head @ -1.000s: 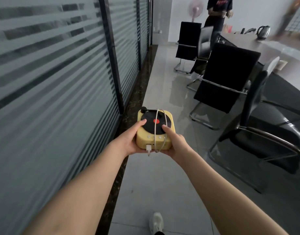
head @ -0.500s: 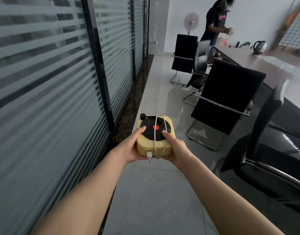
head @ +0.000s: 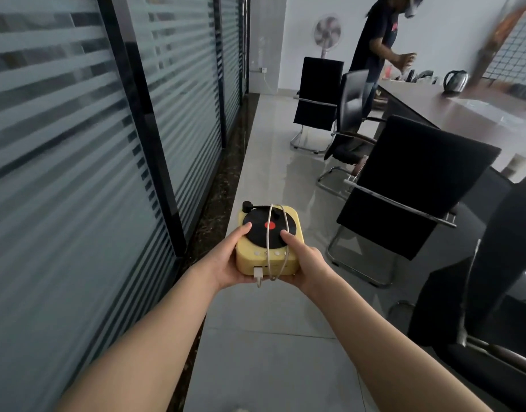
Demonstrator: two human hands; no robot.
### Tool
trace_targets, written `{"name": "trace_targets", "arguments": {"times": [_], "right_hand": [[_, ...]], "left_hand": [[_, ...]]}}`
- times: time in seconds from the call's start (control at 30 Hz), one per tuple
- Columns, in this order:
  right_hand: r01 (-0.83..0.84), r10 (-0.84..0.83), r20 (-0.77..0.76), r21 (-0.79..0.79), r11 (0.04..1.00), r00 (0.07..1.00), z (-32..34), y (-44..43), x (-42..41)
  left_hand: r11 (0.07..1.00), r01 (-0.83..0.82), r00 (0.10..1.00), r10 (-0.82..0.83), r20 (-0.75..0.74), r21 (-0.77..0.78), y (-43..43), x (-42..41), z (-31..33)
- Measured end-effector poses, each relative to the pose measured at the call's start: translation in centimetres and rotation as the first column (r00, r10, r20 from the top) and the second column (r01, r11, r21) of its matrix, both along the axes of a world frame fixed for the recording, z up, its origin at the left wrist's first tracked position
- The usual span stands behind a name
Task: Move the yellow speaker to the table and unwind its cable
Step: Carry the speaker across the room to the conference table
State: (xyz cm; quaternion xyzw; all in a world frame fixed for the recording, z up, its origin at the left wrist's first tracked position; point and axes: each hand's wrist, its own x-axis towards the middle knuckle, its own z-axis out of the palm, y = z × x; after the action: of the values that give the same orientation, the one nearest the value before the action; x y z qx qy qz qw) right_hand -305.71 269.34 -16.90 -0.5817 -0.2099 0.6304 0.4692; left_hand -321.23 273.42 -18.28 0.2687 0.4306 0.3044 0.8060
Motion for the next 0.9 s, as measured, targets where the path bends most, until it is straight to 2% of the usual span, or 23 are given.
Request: {"name": "trace_targets", "arguments": {"times": [0.43, 0.9], "right_hand": [[0.042, -0.042, -0.025, -0.012, 0.999, 0.999, -0.4, 19.0, 0.8], [0.044, -0.044, -0.058, -0.012, 0.999, 0.997, -1.0, 43.0, 7.4]], "left_hand": [[0.997, 0.069, 0.998, -0.069, -0.008, -0.022, 19.6, 0.8, 0.7], [0.998, 0.059, 0.997, -0.058, -0.054, 0.003, 43.5, 7.2, 0.5]]}}
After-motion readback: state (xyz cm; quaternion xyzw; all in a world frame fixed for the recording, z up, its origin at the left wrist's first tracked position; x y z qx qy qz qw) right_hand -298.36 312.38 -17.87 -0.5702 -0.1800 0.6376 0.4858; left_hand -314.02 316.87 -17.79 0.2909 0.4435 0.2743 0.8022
